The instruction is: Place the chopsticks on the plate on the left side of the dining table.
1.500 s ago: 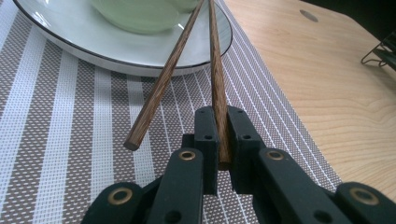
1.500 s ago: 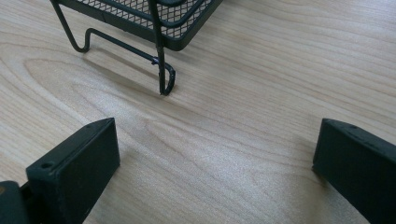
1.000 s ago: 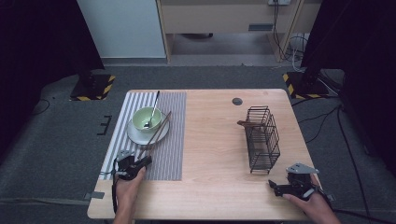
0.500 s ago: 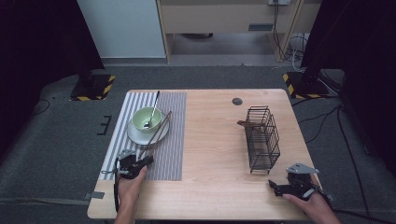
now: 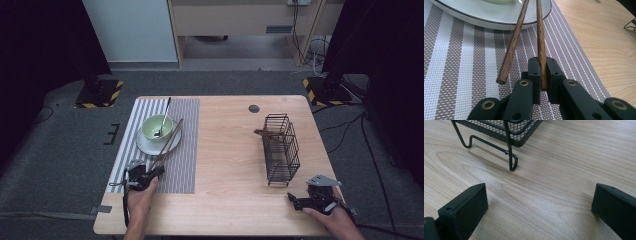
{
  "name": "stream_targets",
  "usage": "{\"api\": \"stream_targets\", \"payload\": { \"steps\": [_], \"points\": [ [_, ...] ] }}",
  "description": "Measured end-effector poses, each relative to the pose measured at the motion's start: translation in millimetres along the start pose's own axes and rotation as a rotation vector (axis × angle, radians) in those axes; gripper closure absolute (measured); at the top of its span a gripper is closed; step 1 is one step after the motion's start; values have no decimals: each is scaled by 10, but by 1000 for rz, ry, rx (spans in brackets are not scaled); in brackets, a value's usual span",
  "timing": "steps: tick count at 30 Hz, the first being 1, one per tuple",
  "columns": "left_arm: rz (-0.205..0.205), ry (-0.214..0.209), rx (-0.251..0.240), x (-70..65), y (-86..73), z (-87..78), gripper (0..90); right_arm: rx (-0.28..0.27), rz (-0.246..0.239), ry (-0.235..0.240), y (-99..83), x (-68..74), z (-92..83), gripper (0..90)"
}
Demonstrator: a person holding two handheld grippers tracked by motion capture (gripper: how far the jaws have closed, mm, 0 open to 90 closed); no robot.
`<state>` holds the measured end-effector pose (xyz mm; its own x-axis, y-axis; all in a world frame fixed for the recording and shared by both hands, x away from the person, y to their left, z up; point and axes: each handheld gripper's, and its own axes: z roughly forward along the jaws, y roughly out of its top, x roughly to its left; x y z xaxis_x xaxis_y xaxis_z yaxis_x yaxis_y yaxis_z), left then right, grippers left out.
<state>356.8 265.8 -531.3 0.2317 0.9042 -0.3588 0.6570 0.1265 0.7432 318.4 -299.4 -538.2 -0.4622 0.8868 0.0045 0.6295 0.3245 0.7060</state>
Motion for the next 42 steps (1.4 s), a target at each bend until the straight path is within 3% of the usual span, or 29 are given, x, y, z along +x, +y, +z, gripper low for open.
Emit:
{"api": "stream_targets", "payload": {
  "steps": [20,42],
  "points": [
    [-36,1,-3,-12,3,21,833,0,1,-1,-1,1,-1,6],
    [-41,4,-3,-20,1,32,833,0,0,-1,-1,0,-1,6]
  ]
}}
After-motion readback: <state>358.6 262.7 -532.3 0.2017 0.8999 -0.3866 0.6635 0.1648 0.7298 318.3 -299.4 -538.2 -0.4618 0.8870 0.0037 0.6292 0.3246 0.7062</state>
